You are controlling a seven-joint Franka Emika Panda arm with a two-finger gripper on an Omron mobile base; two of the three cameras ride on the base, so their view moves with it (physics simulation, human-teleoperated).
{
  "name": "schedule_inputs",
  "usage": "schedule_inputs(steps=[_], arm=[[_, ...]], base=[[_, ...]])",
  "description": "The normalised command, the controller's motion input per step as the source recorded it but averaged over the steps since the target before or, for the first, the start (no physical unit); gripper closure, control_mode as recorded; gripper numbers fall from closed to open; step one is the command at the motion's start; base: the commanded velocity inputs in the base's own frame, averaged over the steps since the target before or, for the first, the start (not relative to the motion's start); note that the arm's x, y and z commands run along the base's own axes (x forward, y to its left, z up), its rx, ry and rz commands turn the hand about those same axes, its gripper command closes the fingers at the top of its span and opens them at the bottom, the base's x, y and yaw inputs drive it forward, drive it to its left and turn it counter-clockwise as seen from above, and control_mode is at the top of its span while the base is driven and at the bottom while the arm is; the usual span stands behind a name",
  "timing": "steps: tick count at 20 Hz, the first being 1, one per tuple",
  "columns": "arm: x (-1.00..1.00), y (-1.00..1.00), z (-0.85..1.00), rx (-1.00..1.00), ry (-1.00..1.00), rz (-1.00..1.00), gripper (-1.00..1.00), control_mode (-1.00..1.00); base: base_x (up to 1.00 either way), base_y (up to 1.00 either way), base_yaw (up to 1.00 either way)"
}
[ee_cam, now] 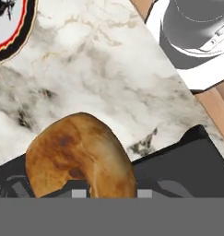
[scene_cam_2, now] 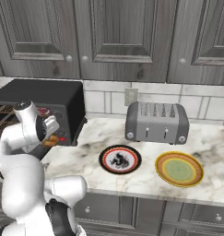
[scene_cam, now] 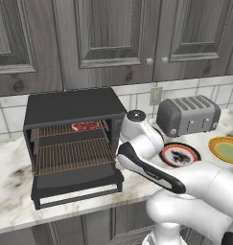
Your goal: Open the toaster oven door. Place the bread on the bottom rack in the toaster oven and place the steak on the top rack.
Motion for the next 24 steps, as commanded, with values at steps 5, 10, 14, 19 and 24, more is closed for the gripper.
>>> schedule_inputs(steps=[5, 10, 14, 19, 24], arm=[[0.13, 1.00, 0.02, -0.05, 0.00, 0.24, 1.00, -1.00], [0.47, 0.93, -0.03, -0.01, 0.00, 0.13, 1.00, -1.00], [0.44, 0.42, -0.30, 0.00, 0.00, 0.12, 1.00, -1.00], [0.27, 0.04, -0.51, 0.00, 0.00, 0.12, 1.00, -1.00], [0.03, 0.00, -0.25, -0.01, -0.05, 0.11, -1.00, -1.00]], base=[[0.00, 0.00, 0.00], [0.00, 0.00, 0.00], [0.00, 0.00, 0.00], [0.00, 0.00, 0.00], [0.00, 0.00, 0.00]])
